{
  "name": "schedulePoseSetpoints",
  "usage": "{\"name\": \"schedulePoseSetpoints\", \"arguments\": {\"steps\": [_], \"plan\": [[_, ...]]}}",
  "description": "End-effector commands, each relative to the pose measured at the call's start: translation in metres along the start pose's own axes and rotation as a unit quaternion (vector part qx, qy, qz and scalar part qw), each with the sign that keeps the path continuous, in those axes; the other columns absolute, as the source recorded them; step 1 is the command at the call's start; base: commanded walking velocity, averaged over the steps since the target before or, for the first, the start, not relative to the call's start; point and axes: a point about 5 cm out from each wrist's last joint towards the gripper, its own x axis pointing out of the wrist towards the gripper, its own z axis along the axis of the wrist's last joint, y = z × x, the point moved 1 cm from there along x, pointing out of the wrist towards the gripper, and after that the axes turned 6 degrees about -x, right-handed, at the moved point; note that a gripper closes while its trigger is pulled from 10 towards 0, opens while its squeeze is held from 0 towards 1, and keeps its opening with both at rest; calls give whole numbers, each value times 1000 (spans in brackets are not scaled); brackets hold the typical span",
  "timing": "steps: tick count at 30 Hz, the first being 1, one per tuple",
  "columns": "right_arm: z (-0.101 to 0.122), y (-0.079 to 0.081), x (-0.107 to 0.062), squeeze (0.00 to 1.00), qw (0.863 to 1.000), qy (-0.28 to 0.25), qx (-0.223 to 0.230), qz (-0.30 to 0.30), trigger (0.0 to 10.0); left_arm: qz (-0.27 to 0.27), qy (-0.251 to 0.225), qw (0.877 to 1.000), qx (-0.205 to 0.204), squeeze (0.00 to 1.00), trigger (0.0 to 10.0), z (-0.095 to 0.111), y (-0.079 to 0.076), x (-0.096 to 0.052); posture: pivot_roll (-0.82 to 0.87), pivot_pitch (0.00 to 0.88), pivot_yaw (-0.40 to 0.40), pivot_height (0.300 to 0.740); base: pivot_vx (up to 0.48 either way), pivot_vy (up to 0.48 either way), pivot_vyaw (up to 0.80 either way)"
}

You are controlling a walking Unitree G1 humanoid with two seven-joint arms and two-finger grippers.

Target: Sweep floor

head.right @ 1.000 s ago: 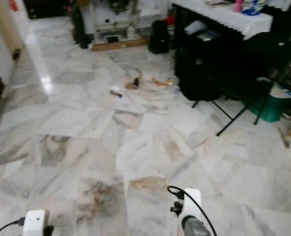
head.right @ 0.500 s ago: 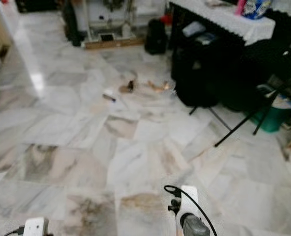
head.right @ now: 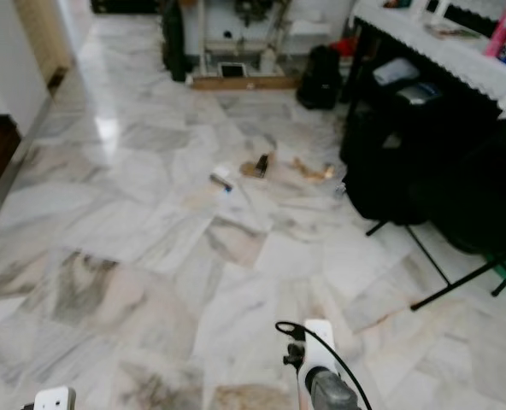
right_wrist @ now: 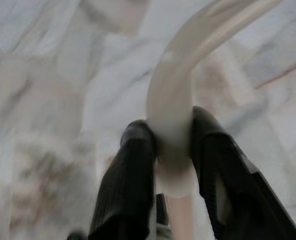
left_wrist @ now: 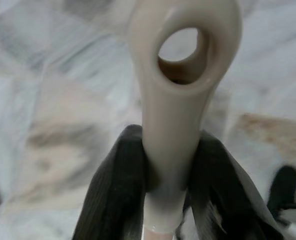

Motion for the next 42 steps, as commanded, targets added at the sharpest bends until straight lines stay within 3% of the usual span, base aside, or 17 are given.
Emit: {"name": "schedulePoseSetpoints", "arguments": {"steps": [1, 12, 33, 42], "plan": [[2, -1, 1, 0, 1000, 3, -4, 0, 10000, -6, -6, 1000, -6, 0, 10000, 2, -3, 0, 25, 0, -52, 740, 480, 0, 0], [2, -11, -1, 0, 1000, 3, -7, -16, 10000, -5, -17, 1000, -7, 0, 10000, 11, 0, 3, 26, 0, -47, 740, 408, 0, 0], [2, -3, 0, 0, 1000, 3, -26, 3, 10000, -1, 2, 1000, -11, 0, 10000, 0, 0, 0, 29, 0, -55, 740, 480, 0, 257], [1, -2, 0, 0, 1000, 3, -13, 2, 10000, 0, 4, 1000, -11, 0, 10000, -1, 1, 0, 28, 0, -55, 740, 480, 0, 178]]}}
